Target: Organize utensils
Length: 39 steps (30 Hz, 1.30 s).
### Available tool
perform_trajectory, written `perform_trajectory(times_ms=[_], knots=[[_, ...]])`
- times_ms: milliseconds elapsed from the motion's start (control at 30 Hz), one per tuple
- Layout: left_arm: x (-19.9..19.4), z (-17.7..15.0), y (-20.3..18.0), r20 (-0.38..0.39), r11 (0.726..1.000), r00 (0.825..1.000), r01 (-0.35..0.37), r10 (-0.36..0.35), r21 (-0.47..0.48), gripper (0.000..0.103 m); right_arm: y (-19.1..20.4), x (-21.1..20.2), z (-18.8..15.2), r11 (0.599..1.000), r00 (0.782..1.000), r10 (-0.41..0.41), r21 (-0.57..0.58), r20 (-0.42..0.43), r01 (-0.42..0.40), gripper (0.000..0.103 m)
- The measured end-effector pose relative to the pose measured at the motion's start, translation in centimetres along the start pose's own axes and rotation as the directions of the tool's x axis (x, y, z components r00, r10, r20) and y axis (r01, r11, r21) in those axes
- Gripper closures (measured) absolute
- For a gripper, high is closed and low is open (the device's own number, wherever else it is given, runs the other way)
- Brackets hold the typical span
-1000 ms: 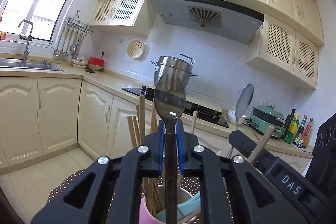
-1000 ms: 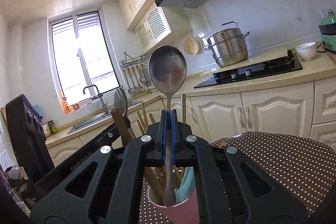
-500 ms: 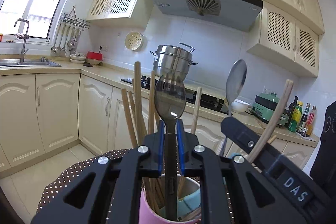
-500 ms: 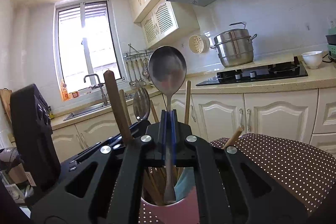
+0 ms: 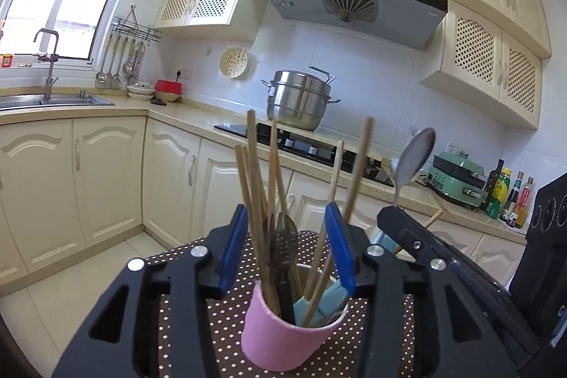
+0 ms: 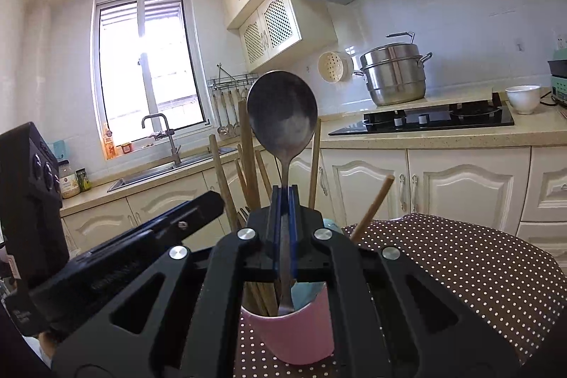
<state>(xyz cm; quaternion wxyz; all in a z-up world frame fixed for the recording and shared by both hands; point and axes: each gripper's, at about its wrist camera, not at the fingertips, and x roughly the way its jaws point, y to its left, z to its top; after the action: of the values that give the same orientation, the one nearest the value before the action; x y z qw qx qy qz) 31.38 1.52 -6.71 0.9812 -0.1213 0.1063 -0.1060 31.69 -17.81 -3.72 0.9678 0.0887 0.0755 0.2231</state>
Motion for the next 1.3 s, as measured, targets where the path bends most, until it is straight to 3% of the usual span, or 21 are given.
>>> perform_trajectory(times_ms=[300,700,1000,1033,1133,1200,1300], knots=[[-2.1,-0.3,0.4,-0.035,0.990,0.991,-0.129,0.131,0.053,0.054,1.0,-0.4,-0.7,1.000,0.999,-0.011,-0.025,-0.034,0.010,0.098],[-3.7,-0.7,2.0,-0.100,0.969,0.966,-0.229,0.237,0.088,0.051,2.8,1.0,-3.3,0.995,0.988,-0.038,-0.095,-0.147,0.024,0.098],[-5.3,-1.0,2.5,-0.121,0.963,0.958,-0.250,0.261,0.100,0.048,3.1,0.8,-3.9,0.996,0.980,-0.056,-0.072,-0.190,0.043,0.096],[-5.7,-0.9,2.5,-0.121,0.964,0.958,-0.247,0.258,0.100,0.048,3.1,0.6,-3.8,0.996,0.980,-0.058,-0.070,-0.190,0.045,0.095],[-6.8,-0.6,2.4,-0.107,0.961,0.958,-0.253,0.265,0.108,0.048,3.5,-0.5,-3.3,0.997,0.984,-0.060,-0.064,-0.170,0.050,0.077],[-7.8,-0.5,2.2,-0.093,0.961,0.960,-0.252,0.262,0.113,0.044,3.9,-1.4,-2.9,0.996,0.988,-0.064,-0.066,-0.144,0.055,0.053],[-9.6,-0.2,1.7,-0.066,0.961,0.963,-0.252,0.260,0.115,0.037,4.6,-3.1,-2.1,0.995,0.992,-0.067,-0.075,-0.111,0.059,0.053]])
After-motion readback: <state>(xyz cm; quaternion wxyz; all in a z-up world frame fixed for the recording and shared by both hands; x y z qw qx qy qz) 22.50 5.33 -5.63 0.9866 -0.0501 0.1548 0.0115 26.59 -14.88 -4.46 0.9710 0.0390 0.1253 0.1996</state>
